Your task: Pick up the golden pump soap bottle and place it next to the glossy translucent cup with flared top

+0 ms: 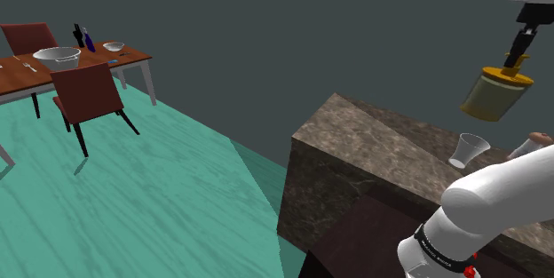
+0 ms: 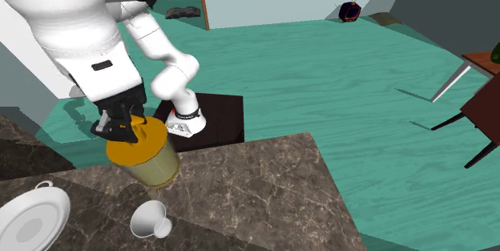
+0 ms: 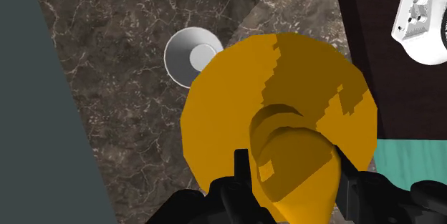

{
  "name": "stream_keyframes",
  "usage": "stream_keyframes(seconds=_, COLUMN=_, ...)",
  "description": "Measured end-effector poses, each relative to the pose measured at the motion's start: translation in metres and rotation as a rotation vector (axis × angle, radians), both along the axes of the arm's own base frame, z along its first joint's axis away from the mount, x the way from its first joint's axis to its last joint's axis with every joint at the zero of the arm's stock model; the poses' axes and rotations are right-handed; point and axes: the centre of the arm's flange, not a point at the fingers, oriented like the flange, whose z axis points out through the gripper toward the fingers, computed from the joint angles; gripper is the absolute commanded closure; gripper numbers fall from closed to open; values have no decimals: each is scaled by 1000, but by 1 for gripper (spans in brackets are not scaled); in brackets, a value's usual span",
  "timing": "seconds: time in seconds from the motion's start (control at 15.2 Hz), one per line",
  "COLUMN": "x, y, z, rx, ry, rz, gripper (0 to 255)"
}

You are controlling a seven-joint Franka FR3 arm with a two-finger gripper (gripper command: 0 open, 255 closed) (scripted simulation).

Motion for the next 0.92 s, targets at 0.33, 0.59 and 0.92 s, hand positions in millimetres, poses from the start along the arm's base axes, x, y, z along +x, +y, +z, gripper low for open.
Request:
stream_keyframes(seconds=0.33, x=-50, y=-38, z=0, rx=1, ry=-1, rz=0, gripper=255)
stream_keyframes(seconds=0.59, x=-89, y=-75, z=3, rx=0, ry=-1, rz=-4, gripper=255)
stream_keyframes(seconds=0.92, x=-144, y=-118, z=2, rx=3, ry=3, rz=-8, gripper=255)
